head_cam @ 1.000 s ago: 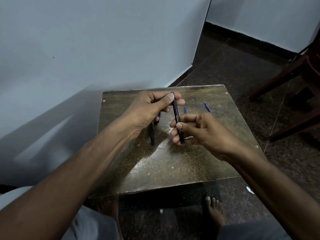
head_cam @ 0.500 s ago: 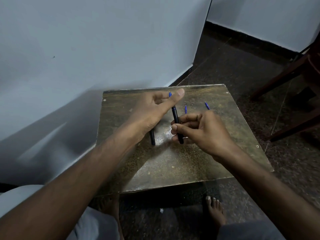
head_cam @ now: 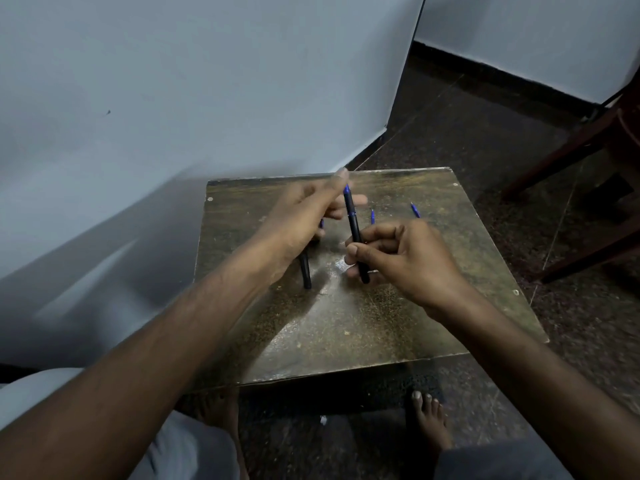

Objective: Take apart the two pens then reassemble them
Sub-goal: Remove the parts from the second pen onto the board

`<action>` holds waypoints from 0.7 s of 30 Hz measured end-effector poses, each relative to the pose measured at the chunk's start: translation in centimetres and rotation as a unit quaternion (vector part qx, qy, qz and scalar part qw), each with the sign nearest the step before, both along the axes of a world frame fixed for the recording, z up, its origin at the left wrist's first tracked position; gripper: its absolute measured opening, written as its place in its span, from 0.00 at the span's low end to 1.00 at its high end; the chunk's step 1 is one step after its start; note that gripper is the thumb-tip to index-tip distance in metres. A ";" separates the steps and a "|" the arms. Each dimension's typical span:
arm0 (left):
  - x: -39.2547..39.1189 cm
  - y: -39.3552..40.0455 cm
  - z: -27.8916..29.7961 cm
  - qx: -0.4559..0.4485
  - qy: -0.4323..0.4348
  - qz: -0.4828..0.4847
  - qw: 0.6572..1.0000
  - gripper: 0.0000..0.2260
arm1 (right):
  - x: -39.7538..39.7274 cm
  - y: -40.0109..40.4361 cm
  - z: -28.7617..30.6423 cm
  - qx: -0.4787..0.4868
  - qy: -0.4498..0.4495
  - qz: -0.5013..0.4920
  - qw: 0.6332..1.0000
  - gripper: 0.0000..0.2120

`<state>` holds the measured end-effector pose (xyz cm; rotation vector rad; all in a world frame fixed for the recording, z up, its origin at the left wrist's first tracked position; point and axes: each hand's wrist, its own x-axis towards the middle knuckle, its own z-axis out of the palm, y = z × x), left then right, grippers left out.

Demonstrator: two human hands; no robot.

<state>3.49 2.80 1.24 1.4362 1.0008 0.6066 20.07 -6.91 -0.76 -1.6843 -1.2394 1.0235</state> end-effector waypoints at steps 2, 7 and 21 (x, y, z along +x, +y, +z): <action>-0.1 0.1 0.3 0.042 -0.012 -0.007 0.999 0.11 | 0.2 0.1 0.0 -0.001 0.010 -0.007 1.000 0.03; -0.4 0.1 -0.2 0.089 0.036 0.109 0.989 0.22 | -0.2 -0.2 0.2 -0.005 0.025 0.022 0.999 0.04; -0.5 0.2 -0.3 0.094 0.055 0.068 0.992 0.26 | -0.3 -0.1 0.2 -0.002 0.036 0.025 0.999 0.06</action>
